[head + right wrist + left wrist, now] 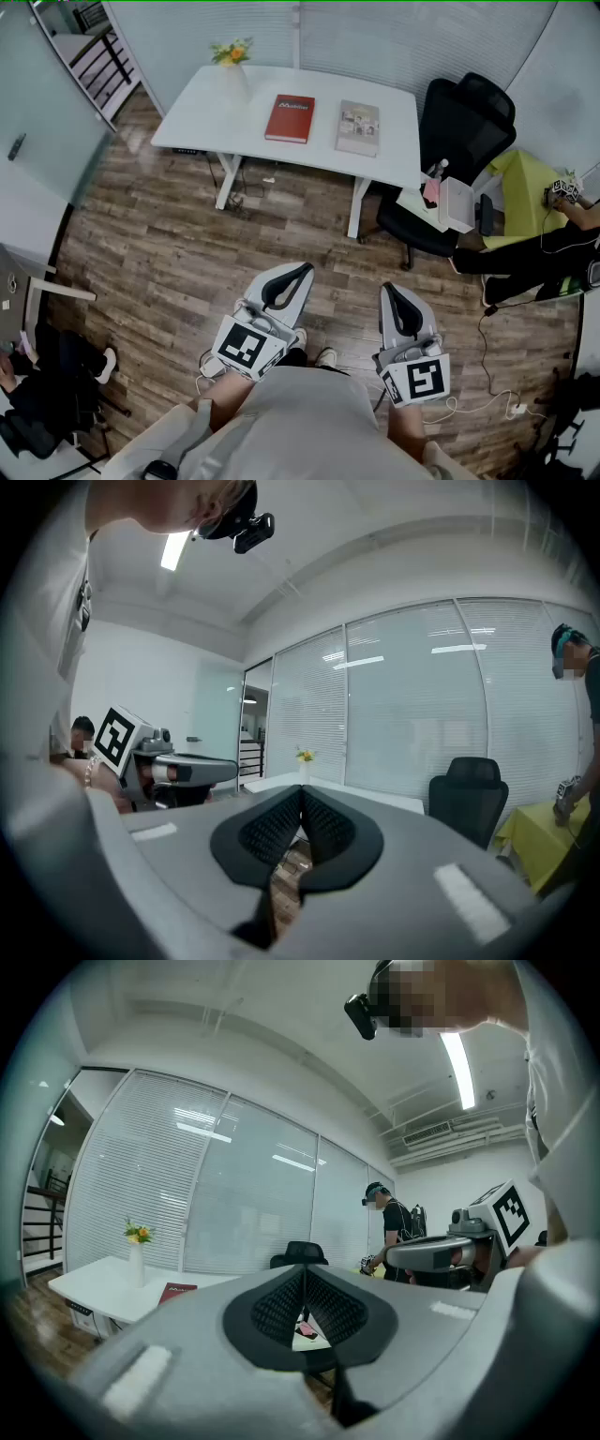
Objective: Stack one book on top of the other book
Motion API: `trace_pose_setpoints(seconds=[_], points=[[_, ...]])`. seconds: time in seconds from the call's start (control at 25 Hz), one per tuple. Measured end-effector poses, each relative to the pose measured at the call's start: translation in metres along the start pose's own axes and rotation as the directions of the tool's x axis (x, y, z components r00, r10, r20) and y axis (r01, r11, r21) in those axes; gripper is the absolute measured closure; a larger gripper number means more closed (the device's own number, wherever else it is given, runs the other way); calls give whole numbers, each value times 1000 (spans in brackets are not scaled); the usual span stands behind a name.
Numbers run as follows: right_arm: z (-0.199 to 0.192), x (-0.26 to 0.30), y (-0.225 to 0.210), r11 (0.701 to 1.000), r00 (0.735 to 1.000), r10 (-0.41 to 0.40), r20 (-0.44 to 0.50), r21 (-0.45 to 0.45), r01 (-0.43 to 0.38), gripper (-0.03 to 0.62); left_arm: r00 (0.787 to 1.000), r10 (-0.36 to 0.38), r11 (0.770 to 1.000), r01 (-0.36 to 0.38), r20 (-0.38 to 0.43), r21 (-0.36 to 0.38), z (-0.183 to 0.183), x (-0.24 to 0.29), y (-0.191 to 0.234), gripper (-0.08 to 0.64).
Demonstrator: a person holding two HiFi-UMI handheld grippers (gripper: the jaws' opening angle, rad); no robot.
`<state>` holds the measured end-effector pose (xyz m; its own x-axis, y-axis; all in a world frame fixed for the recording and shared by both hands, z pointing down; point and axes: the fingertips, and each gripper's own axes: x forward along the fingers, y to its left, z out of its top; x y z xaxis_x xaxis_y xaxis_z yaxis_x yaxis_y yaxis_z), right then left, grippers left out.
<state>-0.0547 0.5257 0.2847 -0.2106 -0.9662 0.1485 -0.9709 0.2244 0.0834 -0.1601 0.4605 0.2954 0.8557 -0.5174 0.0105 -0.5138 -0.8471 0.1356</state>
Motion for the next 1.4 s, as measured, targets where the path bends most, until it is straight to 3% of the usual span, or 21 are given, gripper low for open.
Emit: trace_pose_setpoints(seconds=[0.44, 0.76, 1.4], points=[[4, 23, 10, 998, 998, -70, -3, 5, 70, 588, 1000, 18, 1000, -18, 10, -17, 2, -19, 44, 551], [-2, 34, 2, 997, 997, -76, -17, 17, 76, 588, 1000, -8, 1000, 8, 2, -23, 0, -5, 49, 551], [-12, 101, -80, 998, 999, -34, -14, 50, 35, 588, 1000, 10, 1000, -10, -22, -16, -3, 90, 80, 551]])
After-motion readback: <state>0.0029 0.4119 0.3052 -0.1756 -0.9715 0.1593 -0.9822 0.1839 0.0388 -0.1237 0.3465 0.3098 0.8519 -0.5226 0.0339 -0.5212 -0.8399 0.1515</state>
